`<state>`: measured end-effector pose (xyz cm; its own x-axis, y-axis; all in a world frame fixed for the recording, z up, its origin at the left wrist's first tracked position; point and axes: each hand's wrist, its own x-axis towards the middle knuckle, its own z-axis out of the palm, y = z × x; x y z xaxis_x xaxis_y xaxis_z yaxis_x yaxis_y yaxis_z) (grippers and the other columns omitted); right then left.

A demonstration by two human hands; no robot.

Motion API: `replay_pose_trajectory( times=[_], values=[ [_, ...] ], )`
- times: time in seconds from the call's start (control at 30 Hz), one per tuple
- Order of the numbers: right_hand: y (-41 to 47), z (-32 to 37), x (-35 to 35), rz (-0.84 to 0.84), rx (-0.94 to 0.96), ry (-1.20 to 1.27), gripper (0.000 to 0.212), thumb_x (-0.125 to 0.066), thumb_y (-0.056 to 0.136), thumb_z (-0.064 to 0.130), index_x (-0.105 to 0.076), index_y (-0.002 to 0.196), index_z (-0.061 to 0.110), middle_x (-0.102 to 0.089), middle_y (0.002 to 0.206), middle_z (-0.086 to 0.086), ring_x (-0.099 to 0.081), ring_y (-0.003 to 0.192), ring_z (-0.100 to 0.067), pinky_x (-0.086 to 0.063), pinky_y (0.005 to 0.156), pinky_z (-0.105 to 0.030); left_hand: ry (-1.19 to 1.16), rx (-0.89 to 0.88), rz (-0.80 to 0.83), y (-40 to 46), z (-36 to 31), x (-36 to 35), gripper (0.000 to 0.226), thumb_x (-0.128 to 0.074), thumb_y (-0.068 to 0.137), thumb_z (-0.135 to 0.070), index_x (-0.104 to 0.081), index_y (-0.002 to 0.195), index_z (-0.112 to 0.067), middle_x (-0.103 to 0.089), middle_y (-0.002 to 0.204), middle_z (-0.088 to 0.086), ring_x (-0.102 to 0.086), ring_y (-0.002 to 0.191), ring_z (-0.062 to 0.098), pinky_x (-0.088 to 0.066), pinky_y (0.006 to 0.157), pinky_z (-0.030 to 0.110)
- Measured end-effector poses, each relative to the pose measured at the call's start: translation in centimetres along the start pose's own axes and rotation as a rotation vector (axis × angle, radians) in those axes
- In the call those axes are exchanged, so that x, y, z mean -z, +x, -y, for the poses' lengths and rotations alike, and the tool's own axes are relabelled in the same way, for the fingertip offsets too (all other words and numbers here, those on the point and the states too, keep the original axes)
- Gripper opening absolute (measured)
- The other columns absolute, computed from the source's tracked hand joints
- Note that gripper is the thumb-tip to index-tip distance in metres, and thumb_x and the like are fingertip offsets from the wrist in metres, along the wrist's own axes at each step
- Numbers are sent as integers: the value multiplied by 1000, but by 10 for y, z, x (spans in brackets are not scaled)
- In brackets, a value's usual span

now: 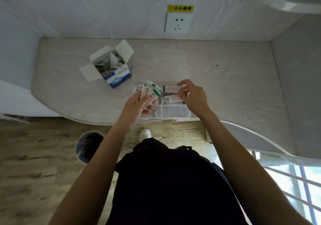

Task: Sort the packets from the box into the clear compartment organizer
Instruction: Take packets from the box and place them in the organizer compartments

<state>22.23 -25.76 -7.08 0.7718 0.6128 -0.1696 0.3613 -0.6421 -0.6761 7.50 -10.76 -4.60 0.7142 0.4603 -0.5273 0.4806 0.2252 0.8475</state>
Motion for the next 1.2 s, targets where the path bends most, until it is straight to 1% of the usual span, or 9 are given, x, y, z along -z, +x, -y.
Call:
replay_pose_trajectory(
  times=[0.17,0.37,0.47,0.6,0.73,0.9,1.07,1.13,1.2],
  values=[
    [-2,-7,-11,2,30,-116,25,-66,85,20,-58,108,22,-70,88,7,-58,89,-16,-42,73,-26,10,10,0,-2,2,0,23,-42,99,-19,-53,118,-12,-65,104,4,-67,75,9,-54,63,18],
    [-5,-5,-17,-68,77,-137,28,-65,84,14,-60,111,16,-70,89,3,-55,91,-18,-39,69,-26,-38,28,4,-5,-2,-5,22,-40,100,-25,-55,113,-18,-67,100,1,-67,74,9,-56,65,22],
    [-10,11,-12,-102,68,61,17,-62,89,20,-62,105,15,-68,87,4,-62,79,-11,-51,67,-25,-24,-6,15,-5,-2,-6,19,-41,100,-22,-56,111,-17,-67,98,0,-69,73,11,-56,68,26],
    [-18,40,-6,168,-100,494,30,-62,89,27,-55,114,13,-67,88,4,-67,62,-10,-55,55,-24,-58,-28,42,-5,1,-8,12,-50,96,-18,-59,103,-22,-69,93,2,-70,74,17,-58,65,26],
    [-21,44,-14,168,-111,518,35,-70,83,23,-56,114,16,-66,93,-5,-66,69,-10,-55,56,-22,-101,-37,15,-6,1,-12,17,-65,85,-18,-62,101,-20,-69,91,1,-69,77,13,-56,62,24],
    [-21,45,-22,114,-124,519,33,-74,79,22,-58,108,18,-65,89,-2,-66,74,-13,-57,66,-23,-65,-38,-43,-6,4,-8,34,-74,78,-20,-63,110,-13,-70,97,1,-70,84,15,-58,67,27],
    [-20,48,-29,102,-88,504,33,-76,78,19,-60,107,17,-67,92,-9,-66,73,-14,-57,63,-24,-59,-25,-66,-6,7,1,16,-58,91,-22,-64,106,-17,-70,91,-1,-69,80,14,-58,66,27],
    [-20,52,-31,114,-80,544,33,-76,78,16,-61,107,15,-67,87,-3,-64,67,-4,-53,59,-17,-82,-52,-89,-5,9,7,14,-60,90,-16,-66,102,-16,-71,87,-1,-69,75,11,-57,64,26],
    [-20,54,-33,140,-77,581,33,-76,78,16,-61,107,15,-68,86,-1,-66,69,-6,-53,61,-18,-103,-52,-105,-6,10,13,15,-66,85,-10,-67,97,-20,-72,85,-2,-70,73,12,-57,64,25]
  ],
)
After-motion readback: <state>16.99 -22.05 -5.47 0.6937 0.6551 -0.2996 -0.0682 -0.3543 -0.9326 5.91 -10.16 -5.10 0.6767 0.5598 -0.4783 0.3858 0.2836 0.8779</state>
